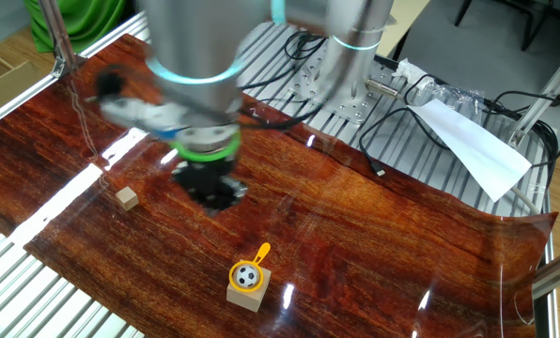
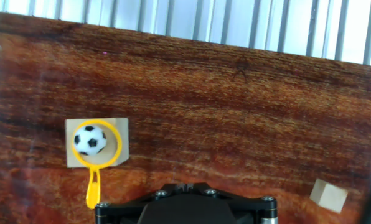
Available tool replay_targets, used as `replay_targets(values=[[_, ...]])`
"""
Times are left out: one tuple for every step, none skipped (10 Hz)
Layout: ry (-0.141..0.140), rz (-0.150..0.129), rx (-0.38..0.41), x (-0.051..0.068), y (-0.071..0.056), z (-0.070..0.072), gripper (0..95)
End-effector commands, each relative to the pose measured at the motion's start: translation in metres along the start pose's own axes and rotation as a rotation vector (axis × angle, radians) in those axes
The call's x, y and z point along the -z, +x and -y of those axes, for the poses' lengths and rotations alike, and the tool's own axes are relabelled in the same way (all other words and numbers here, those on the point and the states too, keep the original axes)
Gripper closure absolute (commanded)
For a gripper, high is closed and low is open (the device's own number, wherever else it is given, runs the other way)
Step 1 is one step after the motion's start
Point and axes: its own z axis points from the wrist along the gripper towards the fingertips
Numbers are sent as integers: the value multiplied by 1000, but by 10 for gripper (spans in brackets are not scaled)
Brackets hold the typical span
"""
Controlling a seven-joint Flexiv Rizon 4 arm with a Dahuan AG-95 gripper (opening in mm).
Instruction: Attach the bubble ring to the ball
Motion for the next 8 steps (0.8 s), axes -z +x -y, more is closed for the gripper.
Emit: replay_targets(values=[[-4, -5, 7, 0, -1, 1, 950], [-5, -4, 6, 1, -1, 1, 950], [-6, -4, 6, 1, -1, 1, 950], [-7, -5, 8, 1, -1, 1, 950], [-5, -4, 11, 0, -1, 1, 950], [5, -7, 15, 1, -1, 2, 950], [24, -4, 19, 1, -2, 2, 950], [36, -1, 27, 1, -2, 3, 950]])
